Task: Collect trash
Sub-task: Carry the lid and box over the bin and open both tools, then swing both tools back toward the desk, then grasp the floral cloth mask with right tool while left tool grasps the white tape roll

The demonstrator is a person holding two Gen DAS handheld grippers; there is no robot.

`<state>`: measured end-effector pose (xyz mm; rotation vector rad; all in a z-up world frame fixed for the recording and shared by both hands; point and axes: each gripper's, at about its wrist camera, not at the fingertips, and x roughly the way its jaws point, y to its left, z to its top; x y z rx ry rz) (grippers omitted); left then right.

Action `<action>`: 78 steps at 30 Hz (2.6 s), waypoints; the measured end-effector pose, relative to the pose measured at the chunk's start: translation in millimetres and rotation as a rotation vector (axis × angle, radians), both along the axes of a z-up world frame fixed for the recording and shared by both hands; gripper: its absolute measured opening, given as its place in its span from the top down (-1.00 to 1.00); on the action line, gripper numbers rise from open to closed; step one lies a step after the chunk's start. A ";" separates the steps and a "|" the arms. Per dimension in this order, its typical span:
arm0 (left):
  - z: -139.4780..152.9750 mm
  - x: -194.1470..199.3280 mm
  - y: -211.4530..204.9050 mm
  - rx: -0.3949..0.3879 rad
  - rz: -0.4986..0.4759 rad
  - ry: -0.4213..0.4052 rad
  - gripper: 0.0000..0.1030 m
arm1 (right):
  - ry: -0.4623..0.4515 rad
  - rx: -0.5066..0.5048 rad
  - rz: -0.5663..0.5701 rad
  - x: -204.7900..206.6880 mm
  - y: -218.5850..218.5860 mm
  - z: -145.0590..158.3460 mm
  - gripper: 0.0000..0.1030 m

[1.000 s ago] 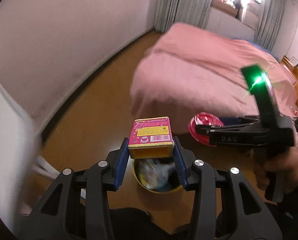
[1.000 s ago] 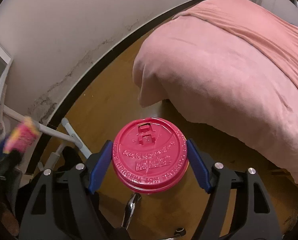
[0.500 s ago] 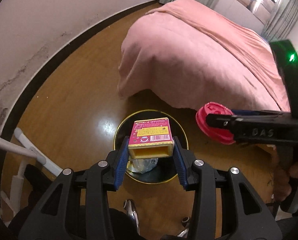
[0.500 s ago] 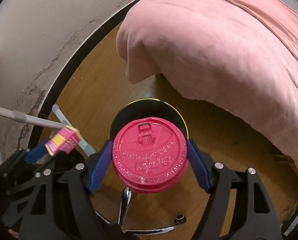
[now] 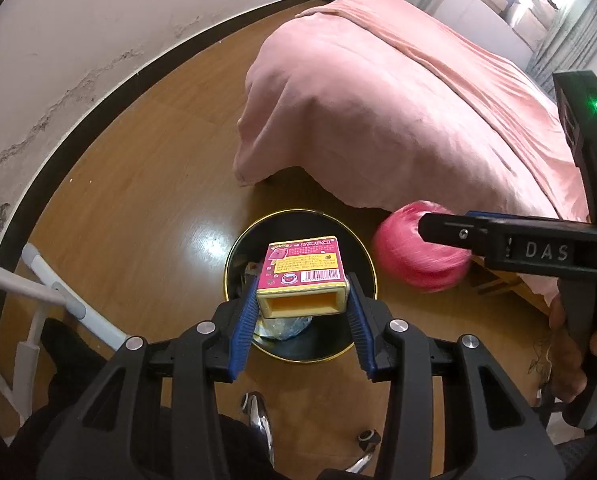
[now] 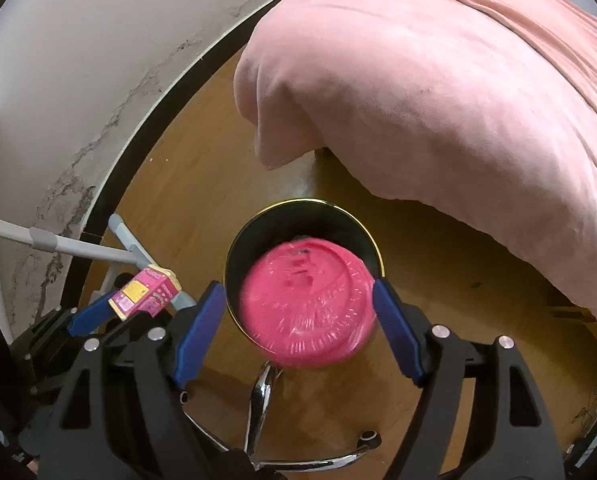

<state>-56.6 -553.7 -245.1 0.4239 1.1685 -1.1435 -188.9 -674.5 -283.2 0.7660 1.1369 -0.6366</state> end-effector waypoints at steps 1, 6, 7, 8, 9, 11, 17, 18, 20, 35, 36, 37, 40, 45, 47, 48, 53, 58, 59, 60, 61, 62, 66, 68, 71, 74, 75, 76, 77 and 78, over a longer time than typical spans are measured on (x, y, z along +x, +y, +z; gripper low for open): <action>-0.4 -0.2 -0.3 0.002 -0.001 -0.002 0.19 | -0.004 -0.004 -0.005 -0.3 -0.2 0.5 -0.53; -0.3 -2.8 -0.9 0.007 -0.018 -0.011 0.19 | -0.023 -0.018 -0.033 -3.8 -3.0 4.8 -0.54; -0.2 -4.2 -1.9 0.006 -0.024 -0.014 0.19 | -0.027 -0.020 -0.041 -4.6 -4.7 6.1 -0.54; -0.1 -6.2 -3.2 0.006 -0.032 -0.016 0.19 | -0.031 -0.024 -0.049 -6.0 -5.8 7.4 -0.54; 0.0 -7.2 -4.3 0.006 -0.035 -0.016 0.19 | -0.036 -0.028 -0.061 -8.0 -6.9 9.0 -0.54; 0.6 -10.5 -7.8 0.002 -0.048 -0.014 0.19 | -0.049 -0.038 -0.091 -12.4 -11.1 12.5 -0.54; 8.7 -20.2 -21.4 -0.008 -0.107 -0.010 -0.06 | -0.096 -0.069 -0.178 -28.0 -22.2 25.0 -0.54; 11.0 -20.8 -22.9 -0.011 -0.110 -0.013 -0.13 | -0.100 -0.071 -0.192 -30.7 -23.9 26.2 -0.56; 17.7 -22.1 -24.3 -0.020 -0.117 -0.025 -0.19 | -0.109 -0.071 -0.206 -34.8 -25.9 27.2 -0.56; 163.5 -12.7 55.4 -0.136 -0.054 -0.188 -0.70 | -0.200 -0.209 -0.064 -12.2 16.8 109.3 -0.56; 179.3 -4.6 74.9 -0.142 -0.026 -0.219 -0.71 | -0.222 -0.230 -0.033 -4.5 28.1 123.1 -0.56; 193.4 4.4 95.4 -0.152 0.002 -0.244 -0.72 | -0.243 -0.252 0.011 6.3 42.3 137.3 -0.56; 227.3 39.1 162.2 -0.168 0.112 -0.314 -0.74 | -0.288 -0.310 0.155 45.1 89.7 172.3 -0.56; 258.5 111.0 292.6 -0.117 0.394 -0.406 -0.75 | -0.388 -0.303 0.440 131.1 190.5 214.9 -0.56; 264.4 133.6 345.2 -0.089 0.503 -0.441 -0.75 | -0.426 -0.273 0.575 168.5 239.6 224.1 -0.56; 265.8 142.9 367.5 -0.072 0.553 -0.451 -0.75 | -0.437 -0.258 0.646 187.8 266.8 227.0 -0.56; 259.0 181.1 499.1 0.003 0.837 -0.438 -0.75 | -0.436 -0.144 0.933 270.7 390.9 222.8 -0.56; 240.2 188.0 574.2 0.032 0.985 -0.395 -0.75 | -0.399 -0.075 1.048 323.0 472.3 209.4 -0.56; 237.7 190.7 582.2 0.035 0.999 -0.390 -0.75 | -0.389 -0.087 1.061 330.2 484.3 207.5 -0.56; 234.4 192.0 589.1 0.041 1.011 -0.387 -0.75 | -0.383 -0.097 1.070 334.4 492.8 207.2 -0.56; 234.9 192.7 596.0 0.043 1.018 -0.383 -0.75 | -0.377 -0.107 1.083 337.8 501.6 205.5 -0.56; 230.2 196.3 602.6 0.041 1.023 -0.373 -0.75 | -0.371 -0.115 1.094 338.6 510.1 202.8 -0.56; 224.3 205.5 602.9 0.035 1.016 -0.356 -0.75 | -0.338 -0.213 1.128 343.1 527.4 199.9 -0.53; 220.8 210.6 597.4 0.032 1.004 -0.353 -0.75 | -0.334 -0.256 1.143 342.2 533.4 198.5 -0.28; 221.2 225.6 578.5 0.024 0.971 -0.352 -0.75 | -0.335 -0.300 1.144 339.9 531.8 199.0 0.42; 217.6 241.2 552.4 0.033 0.922 -0.358 -0.75 | -0.335 -0.274 1.124 335.6 516.9 198.7 0.58; 216.3 246.0 544.9 0.038 0.912 -0.357 -0.75 | -0.337 -0.281 1.118 332.6 512.7 199.2 0.60; 213.9 252.6 534.2 0.037 0.894 -0.348 -0.75 | -0.341 -0.286 1.108 328.7 507.1 200.5 0.60; 212.8 255.0 528.4 0.037 0.888 -0.342 -0.75 | -0.342 -0.285 1.103 326.4 502.8 201.3 0.60; 211.6 258.7 522.9 0.035 0.888 -0.337 -0.75 | -0.343 -0.281 1.098 323.6 497.6 201.9 0.60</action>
